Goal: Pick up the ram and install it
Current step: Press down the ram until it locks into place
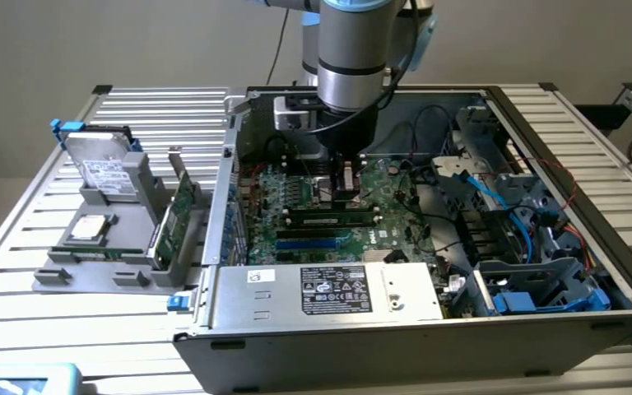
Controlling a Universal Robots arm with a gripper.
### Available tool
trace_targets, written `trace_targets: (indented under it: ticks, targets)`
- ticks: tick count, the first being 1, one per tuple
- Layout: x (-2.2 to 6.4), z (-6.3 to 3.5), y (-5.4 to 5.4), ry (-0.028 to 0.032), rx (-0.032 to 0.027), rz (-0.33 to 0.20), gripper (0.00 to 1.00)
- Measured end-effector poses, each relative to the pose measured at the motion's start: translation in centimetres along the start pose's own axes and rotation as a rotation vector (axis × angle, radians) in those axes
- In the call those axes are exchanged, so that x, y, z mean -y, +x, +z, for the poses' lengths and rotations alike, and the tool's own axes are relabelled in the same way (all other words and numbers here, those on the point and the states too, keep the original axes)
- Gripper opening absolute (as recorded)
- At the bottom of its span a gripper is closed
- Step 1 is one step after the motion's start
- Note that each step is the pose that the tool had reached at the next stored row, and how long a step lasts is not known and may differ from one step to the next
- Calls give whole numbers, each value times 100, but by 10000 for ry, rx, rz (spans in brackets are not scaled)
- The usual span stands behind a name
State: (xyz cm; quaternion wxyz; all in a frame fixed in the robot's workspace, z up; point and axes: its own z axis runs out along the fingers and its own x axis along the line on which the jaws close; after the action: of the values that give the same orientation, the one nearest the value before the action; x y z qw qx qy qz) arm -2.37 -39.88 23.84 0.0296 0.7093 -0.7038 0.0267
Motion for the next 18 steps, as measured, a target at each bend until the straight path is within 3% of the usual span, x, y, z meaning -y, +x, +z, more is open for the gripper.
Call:
trace_targets:
  ticks: [6,18]
  targets:
    - [1,1,0,-16,1,86,11]
    - [1,1,0,-160,10,1899,11]
